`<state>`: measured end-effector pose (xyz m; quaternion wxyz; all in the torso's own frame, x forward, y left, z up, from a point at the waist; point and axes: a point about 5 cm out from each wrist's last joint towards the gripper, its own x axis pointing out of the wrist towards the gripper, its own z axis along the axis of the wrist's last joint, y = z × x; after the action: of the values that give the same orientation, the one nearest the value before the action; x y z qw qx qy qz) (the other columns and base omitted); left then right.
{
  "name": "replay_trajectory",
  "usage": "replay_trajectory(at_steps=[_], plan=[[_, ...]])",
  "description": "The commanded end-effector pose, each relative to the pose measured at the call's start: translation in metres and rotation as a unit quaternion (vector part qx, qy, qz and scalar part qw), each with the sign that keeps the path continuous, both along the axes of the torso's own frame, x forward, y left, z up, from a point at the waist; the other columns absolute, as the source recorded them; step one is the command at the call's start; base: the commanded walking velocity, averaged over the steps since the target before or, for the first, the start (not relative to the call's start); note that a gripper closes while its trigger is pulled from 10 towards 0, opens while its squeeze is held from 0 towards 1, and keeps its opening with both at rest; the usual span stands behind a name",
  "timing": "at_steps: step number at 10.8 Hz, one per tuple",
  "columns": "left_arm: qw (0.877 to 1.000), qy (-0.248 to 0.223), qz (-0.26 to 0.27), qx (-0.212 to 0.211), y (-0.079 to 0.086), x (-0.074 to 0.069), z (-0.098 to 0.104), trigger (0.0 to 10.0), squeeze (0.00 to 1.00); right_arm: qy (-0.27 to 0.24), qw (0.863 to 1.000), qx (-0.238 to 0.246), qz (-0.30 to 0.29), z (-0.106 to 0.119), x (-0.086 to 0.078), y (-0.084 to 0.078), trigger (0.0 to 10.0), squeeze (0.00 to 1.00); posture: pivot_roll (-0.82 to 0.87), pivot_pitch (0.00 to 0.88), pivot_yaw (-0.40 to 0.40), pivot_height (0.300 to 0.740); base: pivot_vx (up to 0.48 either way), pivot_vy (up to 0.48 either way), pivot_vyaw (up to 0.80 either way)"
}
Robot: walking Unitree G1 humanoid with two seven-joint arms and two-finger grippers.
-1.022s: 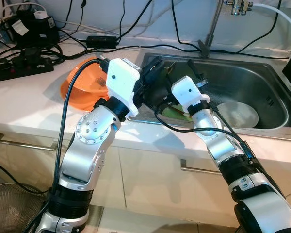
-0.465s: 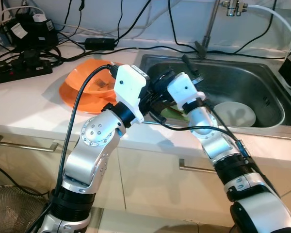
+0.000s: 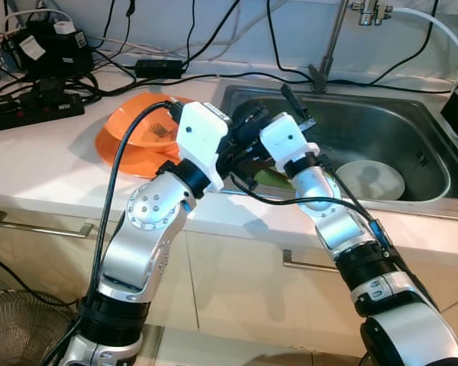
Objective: Kitchen organization
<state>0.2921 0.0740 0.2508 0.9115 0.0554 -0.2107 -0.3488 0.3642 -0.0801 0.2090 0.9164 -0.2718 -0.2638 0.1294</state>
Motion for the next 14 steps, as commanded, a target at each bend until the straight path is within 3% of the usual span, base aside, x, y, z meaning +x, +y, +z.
replay_trajectory(at_steps=[1,3,4,5,14], plan=[[1.000,-0.006,0.004,-0.003,0.0007,-0.0016,0.0051,10.0,0.00,-0.007,1.000,0.006,0.010,0.0033,-0.0022,0.0012,10.0,0.00,0.23,0.032,0.011,0.740,0.000,0.000,0.00],[1.000,0.003,0.005,-0.002,-0.0008,0.0005,0.0052,10.0,0.00,-0.011,1.000,0.011,0.013,0.0048,-0.0034,0.0013,10.0,0.00,0.23,0.036,0.012,0.740,0.000,0.000,0.00],[1.000,0.005,0.003,-0.003,-0.0012,0.0015,0.0048,10.0,0.00,-0.012,1.000,0.012,0.014,0.0049,-0.0035,0.0015,8.7,0.00,0.23,0.038,0.013,0.740,0.000,0.000,0.00],[1.000,0.005,0.003,-0.003,-0.0007,0.0020,0.0050,10.0,0.00,-0.014,1.000,0.014,0.013,0.0052,-0.0038,0.0011,0.0,0.00,0.23,0.037,0.014,0.740,0.000,0.000,0.00],[0.999,0.019,0.008,-0.029,0.0021,0.0034,0.0080,10.0,0.00,-0.006,1.000,0.021,0.008,0.0009,-0.0034,-0.0029,0.0,0.00,0.23,0.038,0.018,0.740,0.000,0.000,0.00]])
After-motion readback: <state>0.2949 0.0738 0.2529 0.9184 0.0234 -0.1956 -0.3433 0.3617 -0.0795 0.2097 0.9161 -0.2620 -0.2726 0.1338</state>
